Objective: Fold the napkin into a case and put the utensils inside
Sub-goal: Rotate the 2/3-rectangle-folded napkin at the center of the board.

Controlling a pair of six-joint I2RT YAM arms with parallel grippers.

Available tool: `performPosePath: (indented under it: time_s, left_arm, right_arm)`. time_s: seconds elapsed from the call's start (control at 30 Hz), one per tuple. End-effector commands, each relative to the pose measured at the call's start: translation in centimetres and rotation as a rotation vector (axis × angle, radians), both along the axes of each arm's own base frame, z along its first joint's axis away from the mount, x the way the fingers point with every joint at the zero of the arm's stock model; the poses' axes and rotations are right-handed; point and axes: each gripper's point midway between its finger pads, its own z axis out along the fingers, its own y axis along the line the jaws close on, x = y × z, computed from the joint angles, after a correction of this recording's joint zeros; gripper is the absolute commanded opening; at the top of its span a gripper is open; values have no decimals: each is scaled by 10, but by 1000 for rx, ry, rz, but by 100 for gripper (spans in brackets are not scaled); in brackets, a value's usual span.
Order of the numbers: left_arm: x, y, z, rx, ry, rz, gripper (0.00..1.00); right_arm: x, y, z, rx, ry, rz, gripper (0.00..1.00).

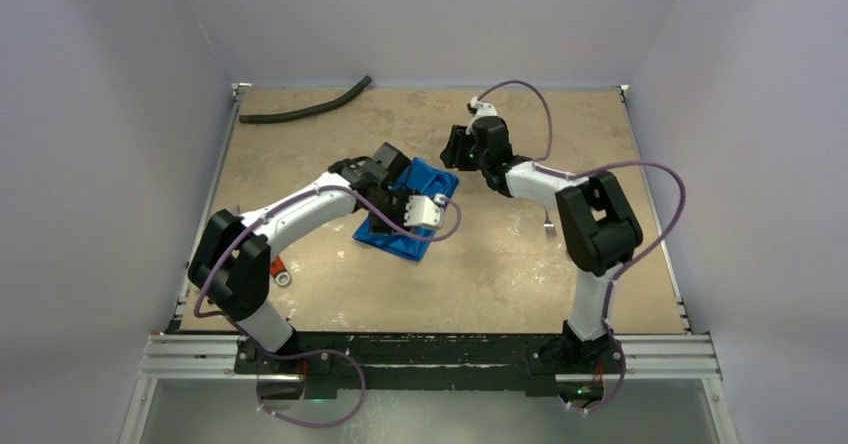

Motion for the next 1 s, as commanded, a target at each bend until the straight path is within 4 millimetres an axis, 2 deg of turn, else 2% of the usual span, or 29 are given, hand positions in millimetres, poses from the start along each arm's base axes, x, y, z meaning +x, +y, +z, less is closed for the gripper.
performPosePath:
  time_s: [0.0,0.07,0.13,0.23,0.4,0.5,0.6,0.67,0.8,0.97]
  left_arm:
    - [3,-11,45,-212,96,162,48]
    - [12,-4,47,-255,127,247,48]
    - [22,4,45,-289,164,333,47]
    - [28,14,35,-295,202,412,43]
    - [37,19,17,-280,190,518,40]
    - [39,21,3,-261,204,565,36]
    - [28,23,-13,-239,251,560,34]
    - [21,25,-22,-216,265,528,32]
    - [18,38,-39,-142,214,447,28]
    - [29,38,-46,-109,134,374,25]
  right_arm:
    - [5,11,-27,-63,52,75,53]
    - [7,12,-36,-71,64,80,52]
    - [3,15,-46,-66,92,103,46]
    - [1,15,-54,-72,109,108,39]
    - [-7,12,-66,-90,138,117,33]
    - [-11,7,-66,-99,137,107,17]
    - [-16,2,-65,-106,134,96,1]
    - [-20,-1,-65,-110,130,90,0]
    - [-34,-15,-68,-105,129,35,0]
    - [-69,-33,-74,-56,162,-40,0]
